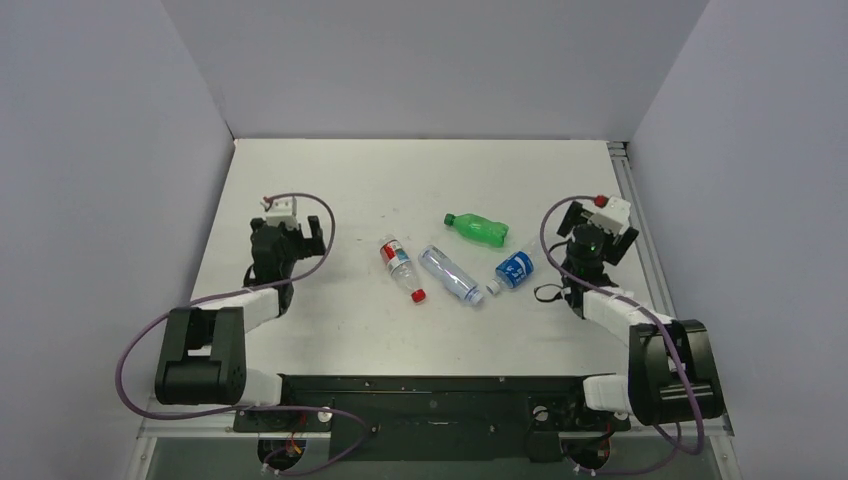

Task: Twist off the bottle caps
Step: Pick up the plastic bottle at the center of the board.

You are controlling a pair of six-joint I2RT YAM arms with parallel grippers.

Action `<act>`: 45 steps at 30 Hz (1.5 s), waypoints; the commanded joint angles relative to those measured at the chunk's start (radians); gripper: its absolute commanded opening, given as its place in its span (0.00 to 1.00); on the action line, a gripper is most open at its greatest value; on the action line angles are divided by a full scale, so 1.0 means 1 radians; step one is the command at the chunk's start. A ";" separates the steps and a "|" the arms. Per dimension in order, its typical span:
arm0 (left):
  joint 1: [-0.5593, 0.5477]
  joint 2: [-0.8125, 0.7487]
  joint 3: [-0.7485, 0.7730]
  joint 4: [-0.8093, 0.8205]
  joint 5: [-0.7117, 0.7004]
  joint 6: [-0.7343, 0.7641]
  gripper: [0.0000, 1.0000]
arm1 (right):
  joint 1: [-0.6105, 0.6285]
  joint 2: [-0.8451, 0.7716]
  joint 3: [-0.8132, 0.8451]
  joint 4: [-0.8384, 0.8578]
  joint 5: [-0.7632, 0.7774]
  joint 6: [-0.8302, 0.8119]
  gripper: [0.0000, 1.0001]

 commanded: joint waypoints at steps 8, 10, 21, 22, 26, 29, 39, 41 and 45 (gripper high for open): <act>0.008 -0.097 0.510 -0.794 0.297 0.178 0.97 | -0.053 -0.148 0.402 -0.580 -0.579 0.378 0.92; 0.009 -0.101 0.548 -0.869 0.369 0.240 0.96 | -0.023 -0.152 0.417 -0.603 -0.680 0.345 0.92; -0.052 -0.103 0.796 -1.459 0.792 1.043 0.97 | 0.387 -0.155 0.548 -0.875 -0.239 0.166 0.97; -0.068 -0.096 0.804 -1.481 0.777 1.120 0.97 | 0.410 -0.165 0.530 -0.861 -0.268 0.196 0.97; -0.155 -0.118 0.760 -1.442 0.773 1.186 0.97 | 0.570 -0.067 0.646 -0.965 -0.230 0.173 0.97; -0.162 -0.157 0.698 -1.297 0.781 1.104 0.96 | 0.735 0.040 0.711 -0.990 -0.206 0.131 0.98; -0.038 -0.302 0.588 -1.345 0.810 0.959 0.97 | 0.865 0.352 0.945 -1.008 -0.374 0.114 0.90; -0.032 -0.312 0.565 -1.325 0.791 0.890 0.97 | 0.868 0.396 0.968 -1.004 -0.391 0.113 0.89; -0.027 -0.324 0.501 -1.209 0.729 0.771 0.97 | 0.868 0.479 1.008 -0.992 -0.421 0.107 0.87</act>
